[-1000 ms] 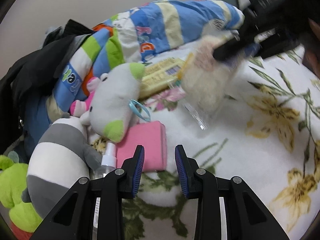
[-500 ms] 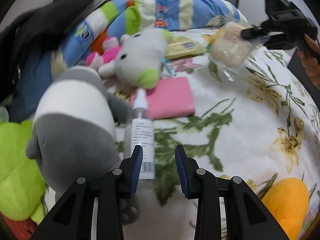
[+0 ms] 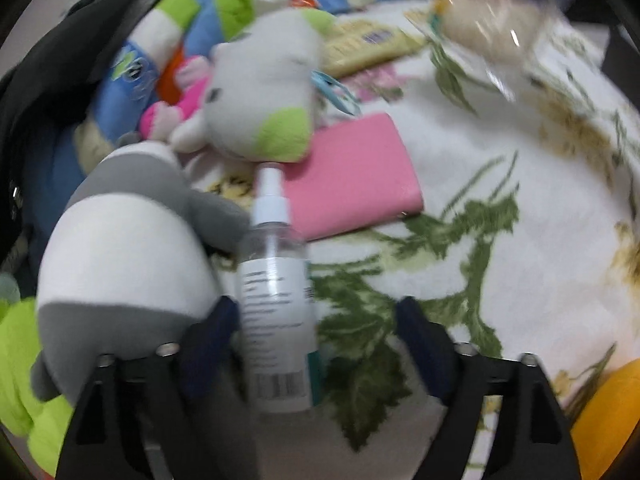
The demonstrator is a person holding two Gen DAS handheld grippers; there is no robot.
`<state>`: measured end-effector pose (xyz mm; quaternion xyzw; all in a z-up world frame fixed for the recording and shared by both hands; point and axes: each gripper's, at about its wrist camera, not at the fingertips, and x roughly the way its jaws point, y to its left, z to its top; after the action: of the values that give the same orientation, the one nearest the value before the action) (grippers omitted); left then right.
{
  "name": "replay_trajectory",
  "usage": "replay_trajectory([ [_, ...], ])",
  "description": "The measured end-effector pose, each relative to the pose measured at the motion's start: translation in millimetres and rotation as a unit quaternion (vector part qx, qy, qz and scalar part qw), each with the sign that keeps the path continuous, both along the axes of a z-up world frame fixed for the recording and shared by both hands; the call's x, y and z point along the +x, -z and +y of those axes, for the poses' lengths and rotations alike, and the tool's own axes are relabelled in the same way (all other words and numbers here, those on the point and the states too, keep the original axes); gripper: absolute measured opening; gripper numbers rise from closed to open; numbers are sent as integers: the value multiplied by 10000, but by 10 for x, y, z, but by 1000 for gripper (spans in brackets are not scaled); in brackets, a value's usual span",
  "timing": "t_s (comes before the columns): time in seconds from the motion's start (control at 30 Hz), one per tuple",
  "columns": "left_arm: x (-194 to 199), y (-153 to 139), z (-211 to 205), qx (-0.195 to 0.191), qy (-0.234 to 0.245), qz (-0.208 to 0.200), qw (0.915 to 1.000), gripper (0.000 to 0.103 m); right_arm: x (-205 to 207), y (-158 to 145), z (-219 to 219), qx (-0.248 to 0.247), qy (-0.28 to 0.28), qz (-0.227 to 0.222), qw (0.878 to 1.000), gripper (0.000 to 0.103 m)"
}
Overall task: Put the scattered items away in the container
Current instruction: 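Lift the bagged snack with the right tool while the left tool grasps the clear spray bottle, then carry the spray bottle in the left tool and snack in the right tool over the black box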
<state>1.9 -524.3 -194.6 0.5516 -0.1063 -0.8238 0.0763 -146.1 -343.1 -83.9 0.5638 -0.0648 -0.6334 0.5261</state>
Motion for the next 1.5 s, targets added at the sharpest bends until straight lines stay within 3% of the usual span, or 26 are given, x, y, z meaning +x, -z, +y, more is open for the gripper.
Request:
replay_trajectory([
  [0.13, -42, 34, -40, 153, -137, 98, 9997, 89, 15, -48, 2, -15, -60, 32, 10000, 20],
  [0.2, -6, 3, -49, 167, -137, 163, 9996, 80, 5, -77, 19, -26, -33, 43, 10000, 20],
  [0.27, 39, -51, -116, 157, -251, 198, 9994, 40, -12, -95, 40, -28, 2, 47, 10000, 20],
  [0.37, 94, -109, -254, 386, -422, 147, 9983, 40, -14, -118, 67, -28, 33, 50, 10000, 20],
  [0.53, 115, -141, -151, 60, -361, 68, 9993, 40, 27, -188, 82, -79, 7, 53, 10000, 20],
  [0.87, 220, -573, 69, 12, -280, 415, 9987, 39, 12, -387, 287, -158, 117, 136, 9997, 20],
  [1.1, 99, -720, 363, -5, -146, 583, 9982, 39, 42, -585, 560, -232, 201, 228, 9993, 20],
  [1.3, 136, -1143, 706, -63, 34, 834, 9965, 39, 87, -877, 1026, -342, 359, 362, 9981, 20],
  [1.5, 161, -1671, 1399, -109, 516, 1098, 9926, 39, 110, -1212, 1790, -438, 653, 537, 9955, 20],
])
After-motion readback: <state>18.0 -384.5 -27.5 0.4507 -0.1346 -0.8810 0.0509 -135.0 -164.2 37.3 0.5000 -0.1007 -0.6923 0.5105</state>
